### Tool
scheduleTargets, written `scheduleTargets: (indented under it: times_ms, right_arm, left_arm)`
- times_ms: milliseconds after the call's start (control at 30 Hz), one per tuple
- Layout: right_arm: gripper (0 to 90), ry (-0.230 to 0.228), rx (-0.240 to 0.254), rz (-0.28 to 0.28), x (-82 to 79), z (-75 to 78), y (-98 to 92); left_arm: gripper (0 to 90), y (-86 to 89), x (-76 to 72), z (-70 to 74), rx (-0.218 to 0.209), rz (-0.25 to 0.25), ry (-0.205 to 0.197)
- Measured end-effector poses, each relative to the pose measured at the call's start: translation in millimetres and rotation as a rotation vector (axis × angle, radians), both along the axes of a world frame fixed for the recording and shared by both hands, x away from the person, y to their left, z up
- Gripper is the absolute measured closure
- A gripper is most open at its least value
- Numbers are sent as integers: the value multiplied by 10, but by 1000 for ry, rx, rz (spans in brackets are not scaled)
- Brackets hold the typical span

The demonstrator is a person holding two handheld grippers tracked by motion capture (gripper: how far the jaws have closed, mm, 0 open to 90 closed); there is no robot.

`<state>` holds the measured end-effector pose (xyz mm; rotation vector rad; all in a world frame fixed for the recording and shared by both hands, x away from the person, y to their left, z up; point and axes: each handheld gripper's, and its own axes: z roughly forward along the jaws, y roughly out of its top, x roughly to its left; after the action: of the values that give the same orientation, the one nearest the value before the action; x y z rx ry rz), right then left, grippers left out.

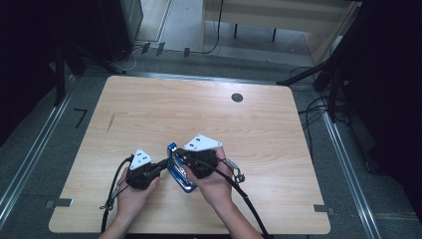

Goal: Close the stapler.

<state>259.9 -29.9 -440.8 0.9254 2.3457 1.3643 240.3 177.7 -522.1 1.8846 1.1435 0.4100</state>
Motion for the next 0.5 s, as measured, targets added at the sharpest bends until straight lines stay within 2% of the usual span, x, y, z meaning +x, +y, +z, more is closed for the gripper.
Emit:
scheduleTargets:
  times_ms: [333, 500]
  right_arm:
    - [900, -37, 10, -9, 73, 201, -7]
    - [900, -42, 11, -7, 124, 273, 58]
  left_arm:
    - [900, -149, -130, -89, 49, -55, 32]
    - [900, -150, -137, -95, 53, -77, 48]
